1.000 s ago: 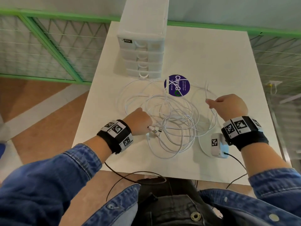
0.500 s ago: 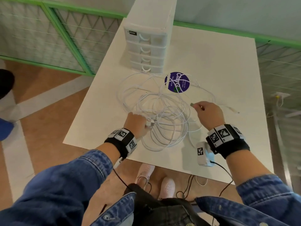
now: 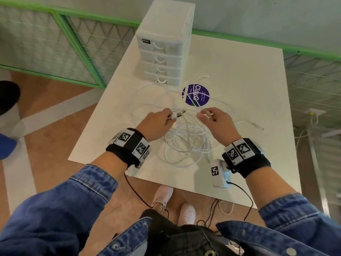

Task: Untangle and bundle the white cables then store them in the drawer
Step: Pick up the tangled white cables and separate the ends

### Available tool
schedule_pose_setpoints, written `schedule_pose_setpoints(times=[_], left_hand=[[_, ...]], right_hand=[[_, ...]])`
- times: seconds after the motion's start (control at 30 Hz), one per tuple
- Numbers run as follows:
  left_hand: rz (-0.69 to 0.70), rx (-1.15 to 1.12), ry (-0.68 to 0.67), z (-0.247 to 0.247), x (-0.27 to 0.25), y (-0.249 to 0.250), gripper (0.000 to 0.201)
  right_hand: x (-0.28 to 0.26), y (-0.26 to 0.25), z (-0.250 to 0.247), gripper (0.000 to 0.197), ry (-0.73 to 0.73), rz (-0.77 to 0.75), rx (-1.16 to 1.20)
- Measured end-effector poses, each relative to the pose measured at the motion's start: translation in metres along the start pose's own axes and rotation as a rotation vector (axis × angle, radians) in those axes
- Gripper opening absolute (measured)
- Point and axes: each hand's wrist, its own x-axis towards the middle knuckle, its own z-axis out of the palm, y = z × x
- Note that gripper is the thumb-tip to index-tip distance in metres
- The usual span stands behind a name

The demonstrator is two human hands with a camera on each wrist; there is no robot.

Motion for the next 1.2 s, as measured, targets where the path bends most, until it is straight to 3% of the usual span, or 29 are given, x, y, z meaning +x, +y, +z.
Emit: schedule_pose_setpoints(times=[0.1,0.13,0.23,0.33,0.43,0.57,0.77,0.87,1.0,1.2], left_hand=[[0.042,-0.044,-0.047,-0.005,0.006,0.012,0.028],[0.062,-0.067,-0.049,-0.008,0.007,0.014,0.026],[0.086,-0.128,-0.036,-0.018,0.011,0.013,0.024],[0.039,-0.230,0.004,-0.032,0.021,0.006,0.023],[0.049,-0.326,0.048,-0.041,0.033,0.006,0.020],[0.143,-0.374,0.042,-0.045,0.054,0.017,0.015],[0.177,-0.643,0.012,-0.054,0.078,0.038,0.014],[0.197,-0.796,-0.025,-0.064,0.088,0.051,0.030],[0.194,-0.837,0.001,-0.071,0.101,0.062,0.015],[0.171,-0.992,-0.013,-0.077,0.104,0.079,0.020]], right_hand=[[-0.001,-0.012,0.016,0.026,-0.137,-0.025,-0.025],[0.000,-0.013,0.020,0.031,-0.138,-0.027,-0.028],[0.010,-0.010,0.017,0.036,-0.029,0.028,-0.022],[0.022,0.006,0.000,0.037,0.111,0.182,-0.006],[0.027,0.018,-0.006,0.036,0.111,0.249,-0.043],[0.034,-0.002,-0.006,0.024,0.131,0.168,-0.049],[0.043,-0.066,-0.029,0.023,0.299,-0.084,0.239],[0.042,-0.088,-0.034,0.019,0.351,-0.063,0.404],[0.041,-0.100,-0.032,0.020,0.363,-0.046,0.533],[0.044,-0.110,-0.029,0.011,0.411,-0.088,0.535]])
